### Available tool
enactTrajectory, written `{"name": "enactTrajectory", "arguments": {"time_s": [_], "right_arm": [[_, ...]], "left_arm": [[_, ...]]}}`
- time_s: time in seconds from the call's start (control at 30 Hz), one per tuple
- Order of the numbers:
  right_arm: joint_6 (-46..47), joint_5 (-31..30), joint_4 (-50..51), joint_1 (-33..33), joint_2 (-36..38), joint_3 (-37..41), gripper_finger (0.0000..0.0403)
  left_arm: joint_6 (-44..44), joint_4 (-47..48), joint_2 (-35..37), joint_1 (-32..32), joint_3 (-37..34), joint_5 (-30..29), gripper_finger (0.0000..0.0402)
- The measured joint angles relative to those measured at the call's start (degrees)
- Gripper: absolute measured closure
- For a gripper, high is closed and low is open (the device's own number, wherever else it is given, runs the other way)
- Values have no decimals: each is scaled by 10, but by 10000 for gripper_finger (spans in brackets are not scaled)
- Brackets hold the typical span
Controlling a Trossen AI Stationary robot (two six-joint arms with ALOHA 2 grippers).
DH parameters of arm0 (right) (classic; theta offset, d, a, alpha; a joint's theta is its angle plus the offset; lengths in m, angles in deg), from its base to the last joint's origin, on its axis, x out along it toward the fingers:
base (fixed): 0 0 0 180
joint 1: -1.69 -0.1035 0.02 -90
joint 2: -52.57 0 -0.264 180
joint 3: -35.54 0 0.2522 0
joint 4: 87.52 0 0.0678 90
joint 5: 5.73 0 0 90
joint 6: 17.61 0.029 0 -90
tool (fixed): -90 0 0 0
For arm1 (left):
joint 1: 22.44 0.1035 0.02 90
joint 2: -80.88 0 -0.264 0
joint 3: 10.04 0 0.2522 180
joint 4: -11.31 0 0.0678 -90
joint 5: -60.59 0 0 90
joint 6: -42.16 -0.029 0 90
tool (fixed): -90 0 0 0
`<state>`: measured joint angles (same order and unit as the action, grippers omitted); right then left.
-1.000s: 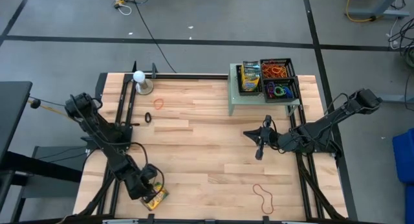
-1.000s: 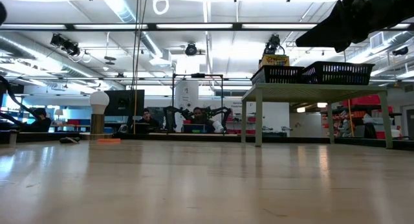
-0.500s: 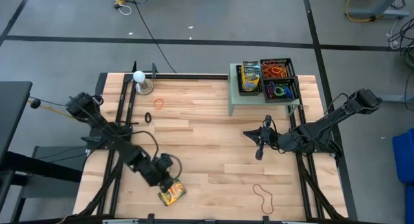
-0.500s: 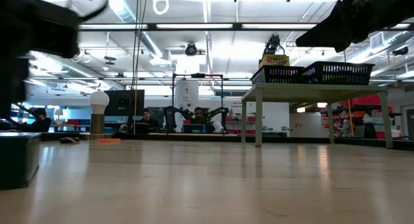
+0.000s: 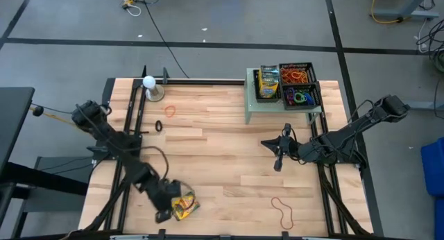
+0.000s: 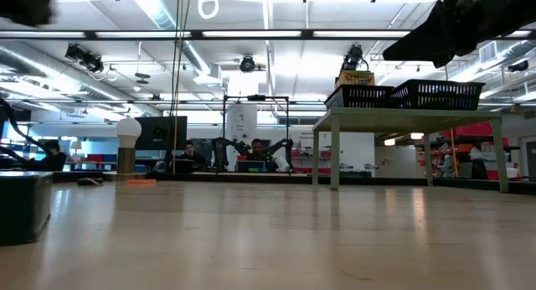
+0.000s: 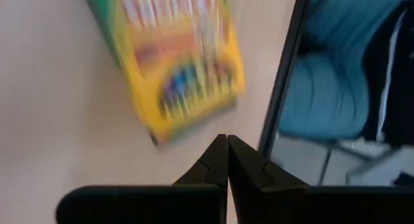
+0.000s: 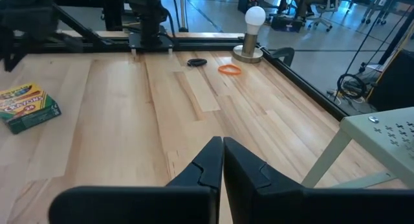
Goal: Pick & Place Office Desk Supplies
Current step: Put the yellow crayon box into the left black bin on the shelf
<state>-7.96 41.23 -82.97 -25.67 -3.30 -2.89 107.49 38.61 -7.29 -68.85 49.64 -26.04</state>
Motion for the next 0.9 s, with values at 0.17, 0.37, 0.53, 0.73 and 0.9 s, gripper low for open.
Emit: {"name": "enactTrajectory", "arguments": {"time_s": [0.17,0.37,0.53,0.73,0.9], "right_arm": [[1,0,0,0,0,0,380],[2,1,-1,0,0,0,380],[2,1,-1,0,0,0,380],[2,3,-1,0,0,0,380],[2,7,0,0,0,0,380]], "left_arm": [[61,0,-66,-52,13,-21,394],[65,-20,-108,-20,22,-133,395],[28,-19,-109,31,22,-199,395],[-54,-37,-112,107,22,-254,396],[-186,-167,-134,169,22,-252,396]]}}
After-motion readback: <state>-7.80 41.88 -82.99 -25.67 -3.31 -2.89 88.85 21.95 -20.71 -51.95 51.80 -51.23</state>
